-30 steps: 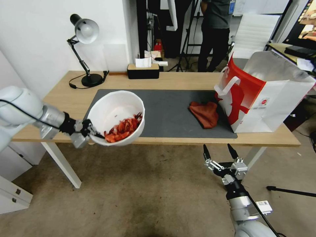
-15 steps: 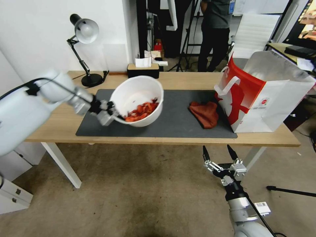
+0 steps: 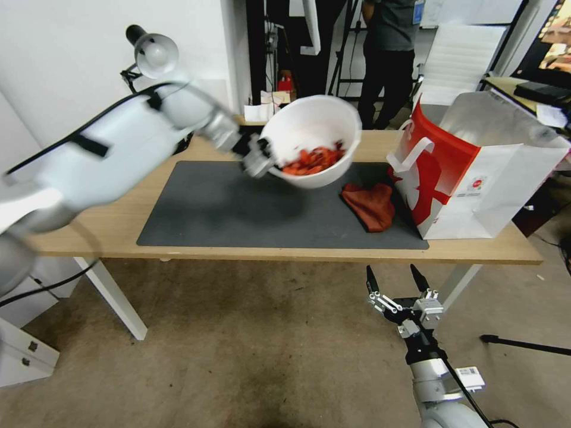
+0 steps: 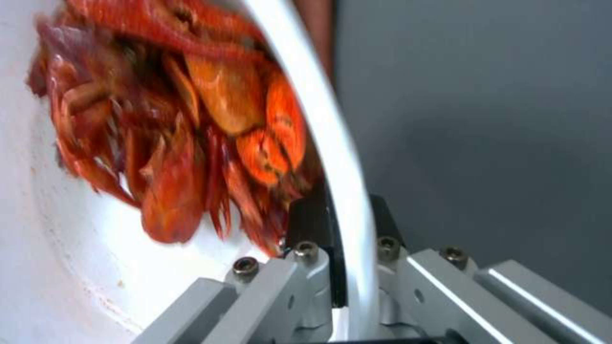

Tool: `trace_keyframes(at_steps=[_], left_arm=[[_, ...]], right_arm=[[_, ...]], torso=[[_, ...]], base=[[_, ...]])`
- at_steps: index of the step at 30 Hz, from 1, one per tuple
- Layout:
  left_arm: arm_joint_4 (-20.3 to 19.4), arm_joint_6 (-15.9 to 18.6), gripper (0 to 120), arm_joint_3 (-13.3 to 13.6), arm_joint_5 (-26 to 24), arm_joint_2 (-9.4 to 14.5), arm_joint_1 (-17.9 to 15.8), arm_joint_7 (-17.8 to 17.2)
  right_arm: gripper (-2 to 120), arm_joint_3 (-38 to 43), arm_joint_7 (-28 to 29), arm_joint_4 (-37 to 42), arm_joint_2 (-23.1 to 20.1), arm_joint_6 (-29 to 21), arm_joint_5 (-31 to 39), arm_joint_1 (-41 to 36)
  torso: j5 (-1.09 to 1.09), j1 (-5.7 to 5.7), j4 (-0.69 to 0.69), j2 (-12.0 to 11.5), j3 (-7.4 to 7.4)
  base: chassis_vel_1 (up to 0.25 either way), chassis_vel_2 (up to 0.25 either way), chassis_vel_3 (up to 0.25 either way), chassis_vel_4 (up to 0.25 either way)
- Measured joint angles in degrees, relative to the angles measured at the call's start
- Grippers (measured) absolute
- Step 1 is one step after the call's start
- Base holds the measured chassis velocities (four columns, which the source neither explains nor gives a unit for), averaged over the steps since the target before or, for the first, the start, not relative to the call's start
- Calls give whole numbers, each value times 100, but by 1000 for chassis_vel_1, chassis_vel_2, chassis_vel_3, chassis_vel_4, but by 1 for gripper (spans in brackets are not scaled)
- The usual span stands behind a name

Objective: Sweep shrimp from table into container with towel, then put container into takeout bag.

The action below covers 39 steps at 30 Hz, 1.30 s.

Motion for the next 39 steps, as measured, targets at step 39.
trace_keyframes(at_steps=[39], left_arm=[[2407, 286, 0, 806, -1980, -2374, -1036, -1226]], right_arm=[[100, -197, -160, -274, -27, 223, -156, 14]], torso=[[-3, -2, -1, 0, -1]], base=[[0, 0, 0, 0]])
